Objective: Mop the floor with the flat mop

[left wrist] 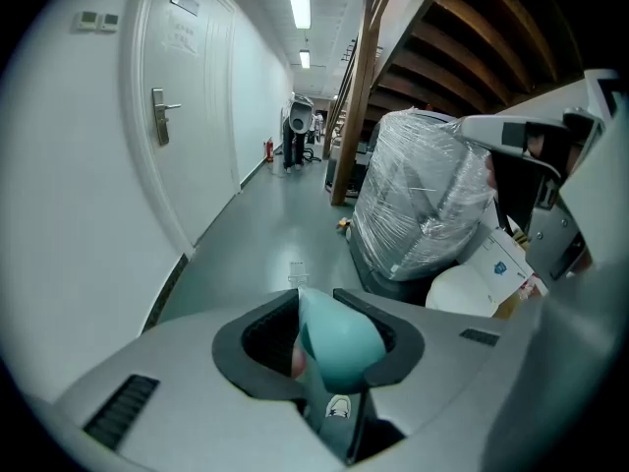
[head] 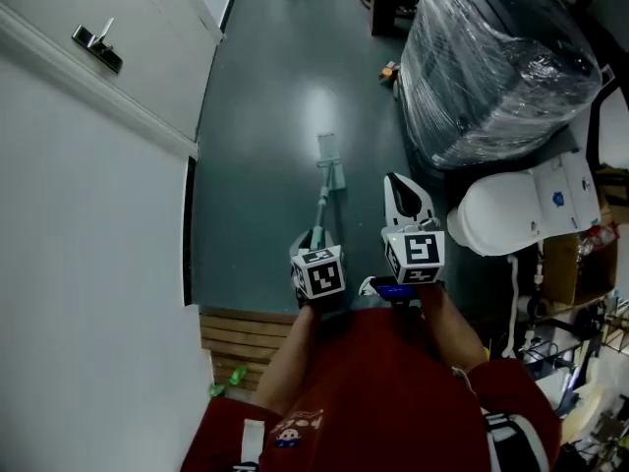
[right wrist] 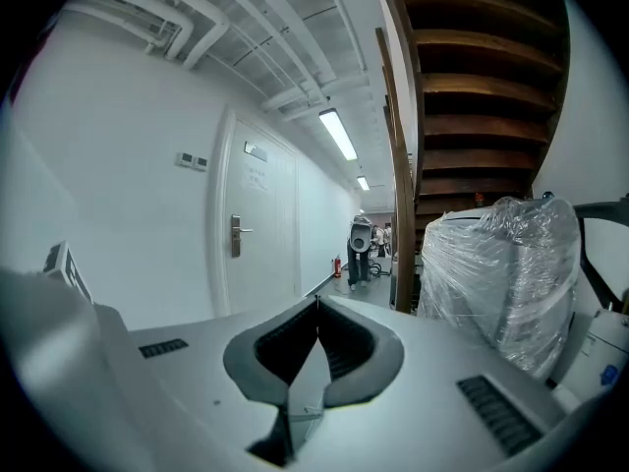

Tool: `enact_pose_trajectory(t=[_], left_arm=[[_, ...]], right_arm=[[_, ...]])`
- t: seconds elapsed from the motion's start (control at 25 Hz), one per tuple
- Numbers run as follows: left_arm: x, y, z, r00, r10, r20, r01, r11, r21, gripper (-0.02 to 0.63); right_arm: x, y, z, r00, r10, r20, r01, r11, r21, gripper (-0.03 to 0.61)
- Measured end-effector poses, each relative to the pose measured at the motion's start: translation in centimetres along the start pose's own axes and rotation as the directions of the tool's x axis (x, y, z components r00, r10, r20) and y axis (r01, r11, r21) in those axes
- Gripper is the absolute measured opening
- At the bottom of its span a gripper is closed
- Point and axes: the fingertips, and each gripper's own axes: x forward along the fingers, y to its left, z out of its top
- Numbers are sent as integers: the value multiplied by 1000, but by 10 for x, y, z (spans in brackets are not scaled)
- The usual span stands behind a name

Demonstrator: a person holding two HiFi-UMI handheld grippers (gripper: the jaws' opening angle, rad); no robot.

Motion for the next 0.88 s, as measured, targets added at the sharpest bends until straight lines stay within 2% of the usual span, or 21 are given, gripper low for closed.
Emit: enact_pose_trajectory(t=[0.56, 0.88], left_arm=[[12, 19, -3, 1000, -13, 3, 13, 1000, 3, 123], [24, 45, 15, 999, -39, 1, 39, 999, 12, 123]], right_arm=[[20, 19, -14, 999, 4, -48, -4, 1000, 1, 17], [46, 42, -6, 999, -19, -45, 18, 1000, -12, 17]])
